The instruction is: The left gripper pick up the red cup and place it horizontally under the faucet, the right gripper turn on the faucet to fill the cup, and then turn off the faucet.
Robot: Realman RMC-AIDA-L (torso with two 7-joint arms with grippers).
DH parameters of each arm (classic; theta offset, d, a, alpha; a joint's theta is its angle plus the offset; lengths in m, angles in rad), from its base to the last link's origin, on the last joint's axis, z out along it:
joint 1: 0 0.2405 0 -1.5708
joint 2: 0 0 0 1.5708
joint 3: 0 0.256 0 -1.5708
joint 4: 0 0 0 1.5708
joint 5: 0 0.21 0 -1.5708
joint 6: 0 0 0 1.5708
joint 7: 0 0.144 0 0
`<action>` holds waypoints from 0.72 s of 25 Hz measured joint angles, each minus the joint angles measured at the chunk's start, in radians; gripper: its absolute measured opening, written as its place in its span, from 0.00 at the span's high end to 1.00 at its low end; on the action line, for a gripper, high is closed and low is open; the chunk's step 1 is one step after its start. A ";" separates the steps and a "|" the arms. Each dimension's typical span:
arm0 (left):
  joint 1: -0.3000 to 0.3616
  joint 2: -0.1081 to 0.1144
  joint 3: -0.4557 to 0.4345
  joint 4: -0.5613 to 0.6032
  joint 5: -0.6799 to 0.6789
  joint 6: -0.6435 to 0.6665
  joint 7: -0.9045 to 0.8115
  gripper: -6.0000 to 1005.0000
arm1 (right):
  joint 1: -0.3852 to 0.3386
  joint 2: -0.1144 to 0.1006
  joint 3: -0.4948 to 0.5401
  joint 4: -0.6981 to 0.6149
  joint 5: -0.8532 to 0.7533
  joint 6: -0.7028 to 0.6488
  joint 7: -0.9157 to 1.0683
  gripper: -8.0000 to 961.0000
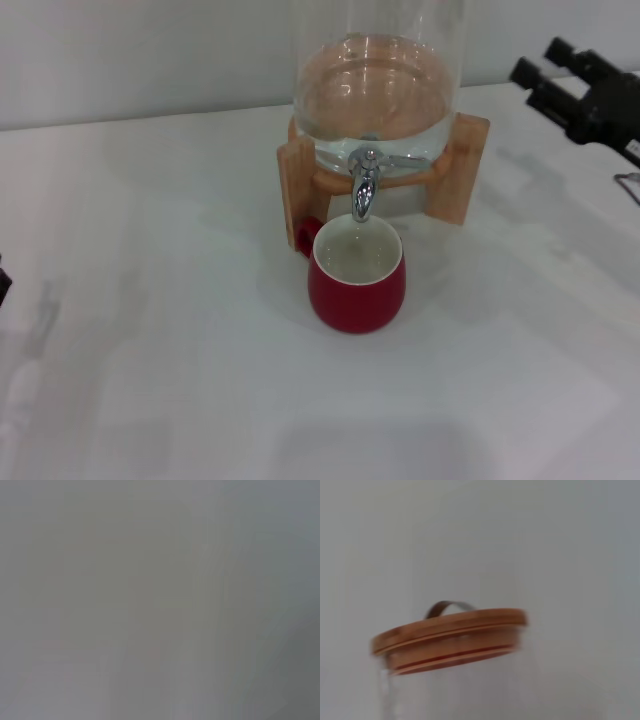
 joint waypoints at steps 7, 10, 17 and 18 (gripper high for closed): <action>0.013 0.001 0.000 -0.007 -0.060 0.004 -0.001 0.12 | -0.028 0.020 0.151 -0.001 0.003 0.014 -0.065 0.27; 0.019 0.000 0.000 -0.006 -0.092 0.018 0.000 0.12 | -0.041 0.033 0.228 -0.002 0.005 0.015 -0.107 0.27; 0.024 -0.001 0.000 -0.007 -0.179 0.042 -0.001 0.12 | -0.059 0.046 0.343 -0.003 0.006 0.019 -0.164 0.27; 0.024 -0.001 0.000 -0.008 -0.188 0.043 -0.001 0.12 | -0.059 0.046 0.351 -0.002 0.006 0.021 -0.166 0.27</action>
